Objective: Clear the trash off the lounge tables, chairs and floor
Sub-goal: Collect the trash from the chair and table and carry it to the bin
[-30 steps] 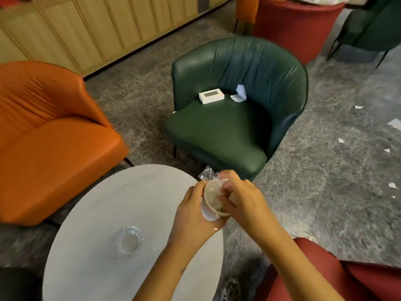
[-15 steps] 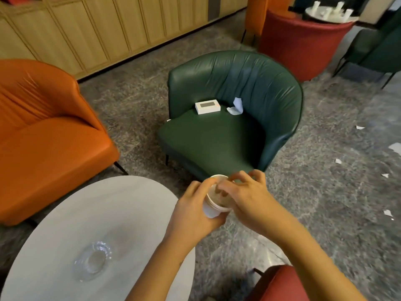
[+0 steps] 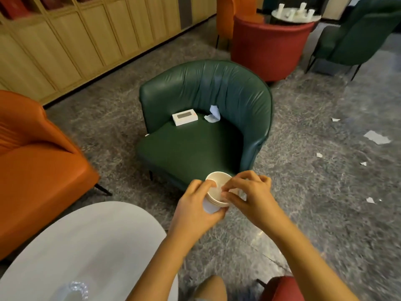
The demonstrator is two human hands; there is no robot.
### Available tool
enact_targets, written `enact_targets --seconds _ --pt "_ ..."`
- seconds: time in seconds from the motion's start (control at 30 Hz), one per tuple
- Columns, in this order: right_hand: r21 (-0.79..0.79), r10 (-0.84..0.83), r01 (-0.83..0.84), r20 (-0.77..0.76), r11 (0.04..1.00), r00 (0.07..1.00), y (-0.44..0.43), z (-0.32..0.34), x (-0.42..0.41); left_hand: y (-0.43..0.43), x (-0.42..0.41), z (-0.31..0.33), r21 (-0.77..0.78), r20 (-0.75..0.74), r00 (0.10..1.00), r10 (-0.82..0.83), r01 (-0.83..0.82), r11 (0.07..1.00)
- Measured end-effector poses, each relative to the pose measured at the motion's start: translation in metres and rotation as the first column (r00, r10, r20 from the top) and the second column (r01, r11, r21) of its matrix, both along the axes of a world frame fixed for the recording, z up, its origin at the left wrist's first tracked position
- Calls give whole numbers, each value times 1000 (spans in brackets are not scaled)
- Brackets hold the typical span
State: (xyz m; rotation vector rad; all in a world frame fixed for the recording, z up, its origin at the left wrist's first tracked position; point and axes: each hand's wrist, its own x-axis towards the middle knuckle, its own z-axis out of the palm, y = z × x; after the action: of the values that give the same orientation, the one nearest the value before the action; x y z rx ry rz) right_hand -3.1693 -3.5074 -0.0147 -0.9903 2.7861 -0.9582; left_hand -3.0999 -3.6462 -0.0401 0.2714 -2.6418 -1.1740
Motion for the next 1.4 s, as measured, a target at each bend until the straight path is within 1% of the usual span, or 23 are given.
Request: enact_targets --seconds 0.17,0.27,0.33,0.4,0.47,0.5,0.57,0.7,0.77,0.9,0.97,1.0,1.07,1.17,1.27,1.4 --pt "-5 -141 141 -68 990 988 -9 4 -47 5 -44 4 -31 -59 997 -45 44 999" --pt "51 -196 202 -114 978 974 -21 2 -88 -1 -83 -1 -35 -113 993 -22 18 999" --pt "87 -275 278 -48 957 960 -32 -2 -122 -7 -115 -4 -32 -138 990 -6 1 999" --pt "36 -321 319 128 947 938 -42 -4 -160 -14 -149 -6 -22 -167 986 22 -26 999" --pt "-93 -270 315 328 944 905 -51 -4 -197 -21 -184 -8 -8 -188 981 43 -45 999" --pt "-129 -239 308 380 943 894 -55 -5 -215 -25 -200 -8 6 -188 981 46 -45 999" --pt "-141 -229 306 400 941 887 -60 -7 -247 -30 -230 -9 18 -171 985 31 -28 999" --pt "-116 -247 332 455 936 856 -70 -11 -296 -39 -274 -12 -65 -156 988 -16 6 998" --pt "-95 -238 318 473 943 848 -77 -14 -317 -45 -295 -15 -62 -135 991 -11 3 998" --pt "-70 -135 199 521 977 843 -96 -21 -368 -62 -341 -28 -37 -108 993 52 -56 998" --pt "-127 -41 140 580 982 814 -108 -29 -395 -75 -365 -39 -41 -90 990 104 -108 993" --pt "-175 -2 136 608 975 794 -116 -35 -411 -83 -379 -45 -43 -81 989 127 -131 990" --pt "-257 19 203 662 945 749 -132 -50 -446 -98 -406 -60 -46 -37 985 171 -172 984" --pt "-305 -34 346 705 887 708 -157 -89 -508 -117 -448 -89 -60 4 965 261 -260 964" --pt "-271 -109 391 684 879 721 -180 -146 -564 -131 -489 -130 -67 16 941 339 -337 939" --pt "-149 -230 407 633 901 739 -204 -236 -611 -144 -530 -194 -31 54 912 406 -405 914"
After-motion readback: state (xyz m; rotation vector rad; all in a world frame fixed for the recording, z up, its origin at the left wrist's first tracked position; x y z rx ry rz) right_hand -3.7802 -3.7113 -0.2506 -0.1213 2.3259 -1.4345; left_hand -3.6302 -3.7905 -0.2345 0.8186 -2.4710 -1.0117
